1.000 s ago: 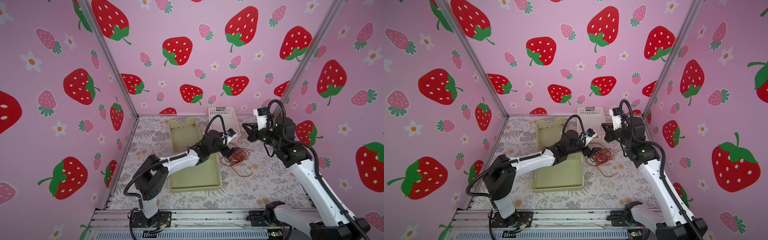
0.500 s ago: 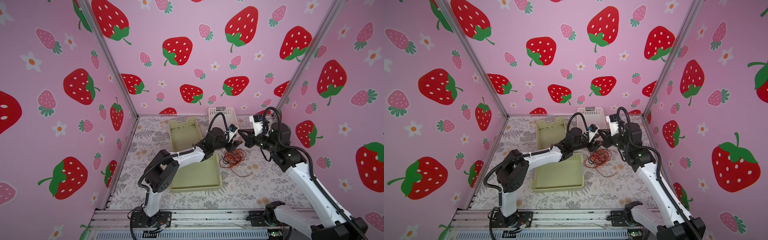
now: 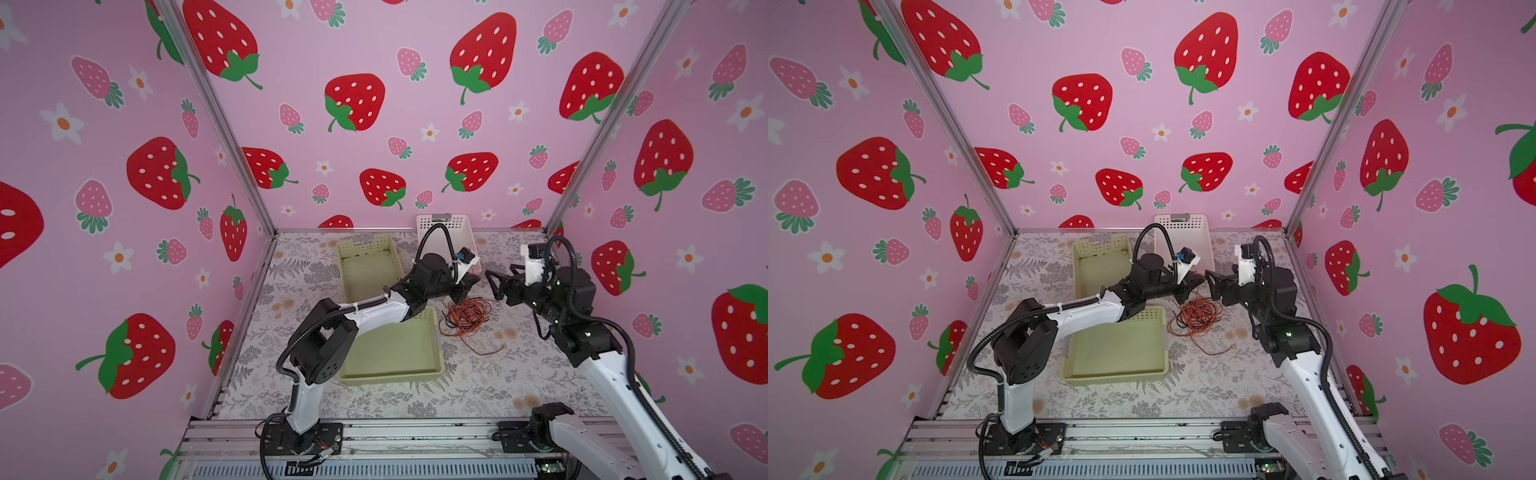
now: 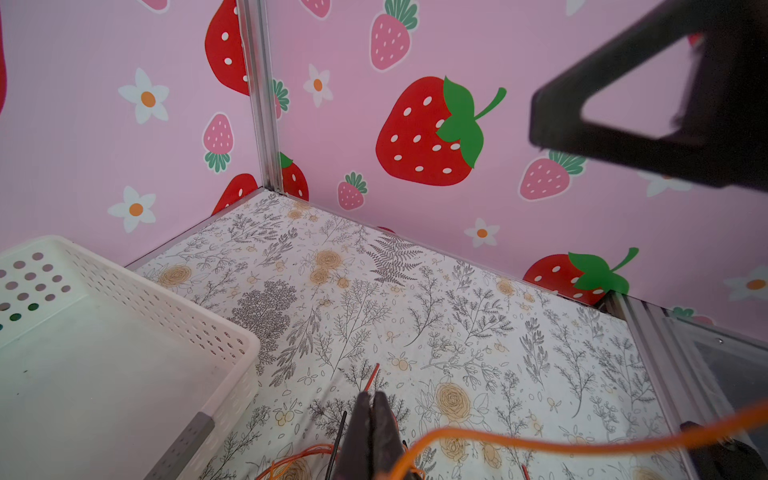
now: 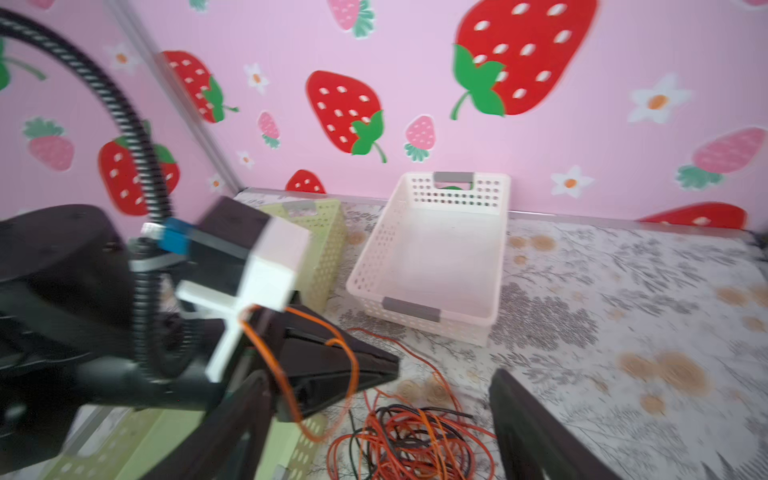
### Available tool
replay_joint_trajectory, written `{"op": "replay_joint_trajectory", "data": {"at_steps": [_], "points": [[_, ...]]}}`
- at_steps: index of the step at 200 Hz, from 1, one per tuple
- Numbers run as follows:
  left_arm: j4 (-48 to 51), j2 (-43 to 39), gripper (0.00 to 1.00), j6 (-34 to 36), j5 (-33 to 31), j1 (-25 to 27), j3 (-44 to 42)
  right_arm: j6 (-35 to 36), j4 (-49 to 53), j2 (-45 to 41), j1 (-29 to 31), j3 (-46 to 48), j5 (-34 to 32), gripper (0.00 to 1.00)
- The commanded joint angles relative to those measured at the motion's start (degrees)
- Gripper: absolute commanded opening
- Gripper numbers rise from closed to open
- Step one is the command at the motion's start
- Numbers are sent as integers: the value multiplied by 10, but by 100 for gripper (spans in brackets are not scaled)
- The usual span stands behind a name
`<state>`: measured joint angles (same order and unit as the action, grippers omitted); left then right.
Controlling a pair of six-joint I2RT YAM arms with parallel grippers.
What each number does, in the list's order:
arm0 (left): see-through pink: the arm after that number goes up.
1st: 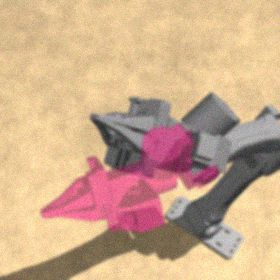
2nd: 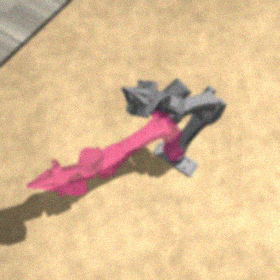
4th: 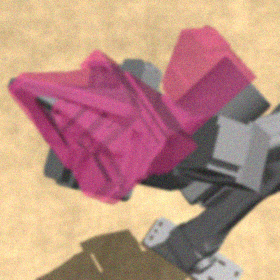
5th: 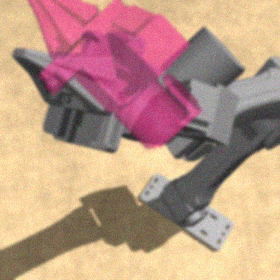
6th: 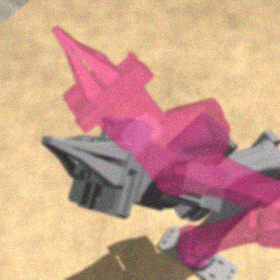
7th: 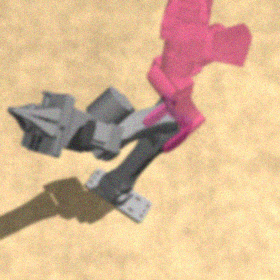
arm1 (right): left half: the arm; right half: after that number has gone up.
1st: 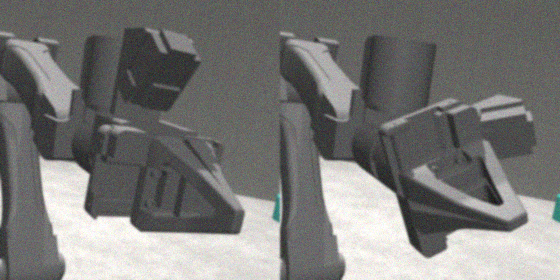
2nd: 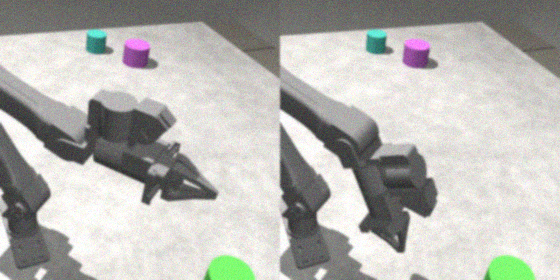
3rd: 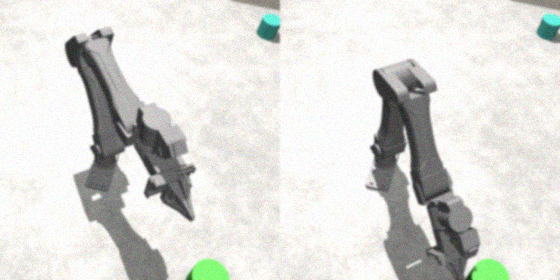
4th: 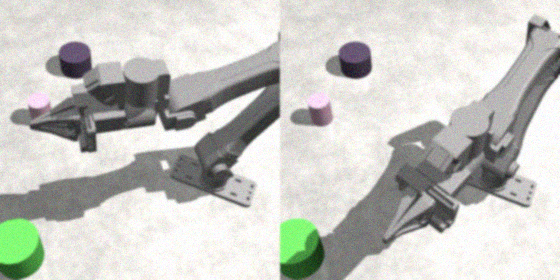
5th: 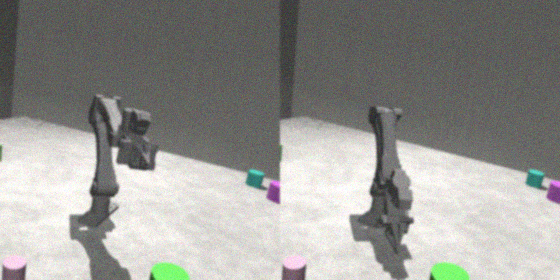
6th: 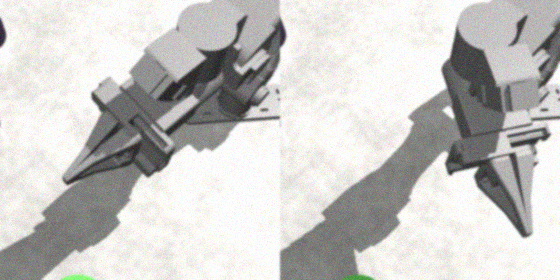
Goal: Untangle the cables
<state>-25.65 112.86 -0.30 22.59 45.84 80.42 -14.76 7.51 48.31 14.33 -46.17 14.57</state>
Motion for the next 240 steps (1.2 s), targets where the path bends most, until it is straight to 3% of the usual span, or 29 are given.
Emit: {"op": "replay_joint_trajectory", "data": {"at_steps": [1,28,52,78,108,137,152,215,240], "points": [[-20,-29,0,-14,20,-6,22,-33,-20,-40,-45,53,-30,86],[-29,-42,0,-23,27,-9,23,-95,-14,-43,-65,129,-71,88],[-30,-49,0,-31,39,-10,25,-147,-100,-6,-66,207,34,88],[-37,-56,0,-47,54,-9,24,-169,-162,93,-62,211,154,83],[-42,-62,0,-53,63,-5,20,-170,-203,164,-49,203,206,81],[-42,-69,0,-52,63,-2,15,-175,-225,207,-37,189,242,73],[-42,-70,0,-52,63,-2,15,-171,-222,225,-30,186,237,66],[-41,-89,0,-57,64,0,26,-153,-216,304,-26,153,243,19],[-30,-105,0,-58,51,0,27,-130,-184,299,-25,134,204,7]]}}
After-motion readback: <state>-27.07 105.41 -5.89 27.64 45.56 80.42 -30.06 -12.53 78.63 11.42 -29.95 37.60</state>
